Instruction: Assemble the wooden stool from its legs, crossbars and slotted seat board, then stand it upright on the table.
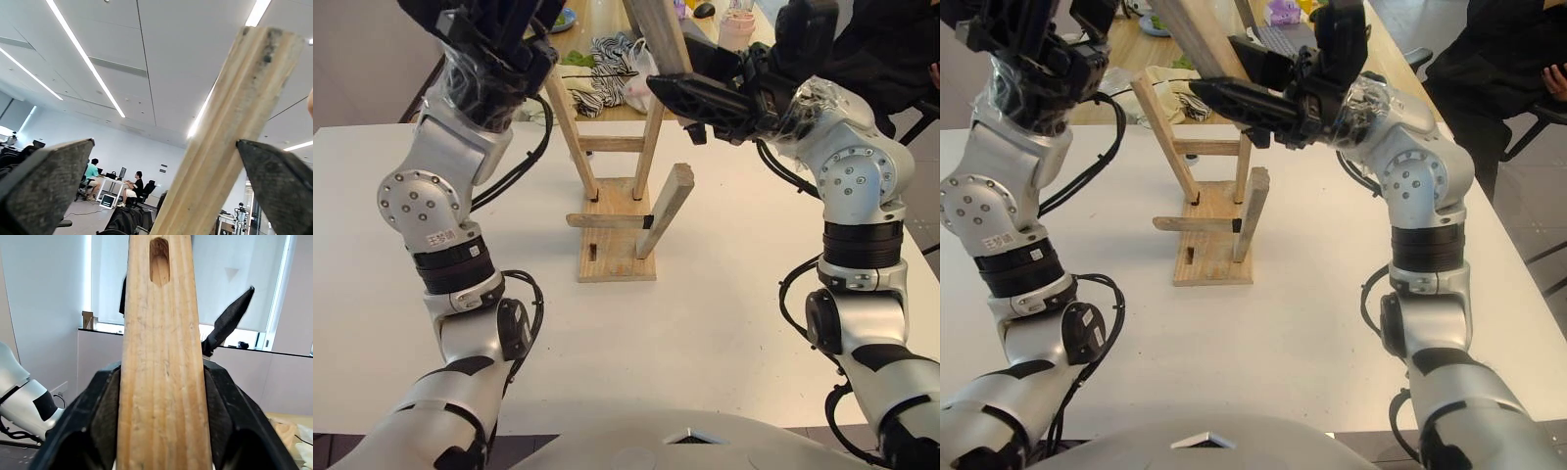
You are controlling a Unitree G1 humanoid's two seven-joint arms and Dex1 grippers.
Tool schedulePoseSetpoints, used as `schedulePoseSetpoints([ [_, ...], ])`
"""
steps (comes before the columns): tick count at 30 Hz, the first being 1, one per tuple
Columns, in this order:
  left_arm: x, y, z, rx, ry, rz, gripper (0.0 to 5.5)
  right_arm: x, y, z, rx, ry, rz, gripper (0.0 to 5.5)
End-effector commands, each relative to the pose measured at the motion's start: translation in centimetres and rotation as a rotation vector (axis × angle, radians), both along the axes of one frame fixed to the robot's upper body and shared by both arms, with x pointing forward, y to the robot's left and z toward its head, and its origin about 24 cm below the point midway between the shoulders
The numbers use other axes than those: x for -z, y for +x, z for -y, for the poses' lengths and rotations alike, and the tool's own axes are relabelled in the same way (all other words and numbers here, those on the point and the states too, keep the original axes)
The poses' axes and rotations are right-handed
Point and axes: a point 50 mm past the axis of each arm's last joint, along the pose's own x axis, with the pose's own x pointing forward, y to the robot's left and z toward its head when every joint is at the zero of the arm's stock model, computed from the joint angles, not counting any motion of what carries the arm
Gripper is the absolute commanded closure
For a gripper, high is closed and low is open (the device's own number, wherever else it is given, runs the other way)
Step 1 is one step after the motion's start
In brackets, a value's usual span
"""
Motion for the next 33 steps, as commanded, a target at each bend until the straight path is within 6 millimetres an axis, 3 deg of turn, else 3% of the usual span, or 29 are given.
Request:
schedulePoseSetpoints([
  [1,0.1,-0.9,0.6,0.033,0.016,0.028,0.1,0.0,0.3,-0.3,-0.02,-0.033,-0.043,3.48],
  [6,-0.4,-0.8,0.1,0.012,-0.042,0.031,0.1,0.7,0.2,-0.6,-0.041,-0.113,-0.045,3.48],
  [14,-0.2,-1.6,-0.1,0.061,-0.061,0.065,1.33,1.6,0.1,-0.5,-0.06,-0.176,-0.069,3.48],
  [26,-0.8,-0.9,-0.9,-0.045,-0.053,0.08,3.05,2.5,0.4,-0.2,-0.038,-0.209,-0.106,3.48],
  [33,-0.5,-0.3,-2.2,-0.129,-0.151,0.06,3.2,2.5,0.7,0.1,-0.027,-0.251,-0.138,3.48],
])
